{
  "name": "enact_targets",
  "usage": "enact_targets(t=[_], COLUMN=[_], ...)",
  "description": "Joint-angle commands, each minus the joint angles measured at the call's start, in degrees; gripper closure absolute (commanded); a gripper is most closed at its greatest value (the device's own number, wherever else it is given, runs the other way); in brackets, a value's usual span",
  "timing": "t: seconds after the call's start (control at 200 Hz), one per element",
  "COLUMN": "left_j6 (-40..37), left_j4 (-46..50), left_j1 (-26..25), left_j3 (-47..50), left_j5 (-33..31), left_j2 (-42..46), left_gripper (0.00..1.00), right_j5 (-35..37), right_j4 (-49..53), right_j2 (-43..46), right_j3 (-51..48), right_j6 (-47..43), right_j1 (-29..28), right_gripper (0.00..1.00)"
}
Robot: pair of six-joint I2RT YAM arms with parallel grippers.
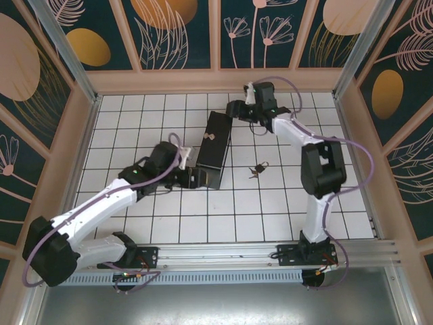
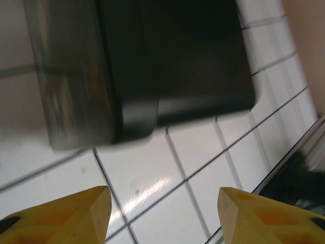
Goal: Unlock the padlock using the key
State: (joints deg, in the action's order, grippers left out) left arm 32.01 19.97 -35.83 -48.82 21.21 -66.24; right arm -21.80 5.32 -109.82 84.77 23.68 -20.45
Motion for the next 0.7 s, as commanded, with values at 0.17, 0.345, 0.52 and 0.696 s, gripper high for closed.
enact_targets(t=[0.17,0.345,0.52,0.696], left_j6=[-0.8,-0.3,0.8,-1.7], left_j4=[-10.9,-17.7,-21.7,-17.7], left_j1=[13.5,14.4,13.4,8.7], left_j3=[-10.7,-19.4,-28.2,-34.2], left_j5=[10.2,13.0,19.2,22.2], left_j2=[-9.9,-26.9,-37.4,-36.4], left_gripper=[0.40,0.42,0.46,0.48], right_j5=[-1.5,-5.9,-6.1,-7.5], right_j4=[-11.3,-21.6,-32.3,-37.2], right_j2=[15.5,14.3,8.5,-0.9], right_j3=[-25.8,-34.5,-37.4,-30.2], right_j6=[14.0,23.7,29.7,31.8], right_j1=[-1.0,-8.4,-10.6,-14.0], right_gripper=[0.66,0.70,0.71,0.71])
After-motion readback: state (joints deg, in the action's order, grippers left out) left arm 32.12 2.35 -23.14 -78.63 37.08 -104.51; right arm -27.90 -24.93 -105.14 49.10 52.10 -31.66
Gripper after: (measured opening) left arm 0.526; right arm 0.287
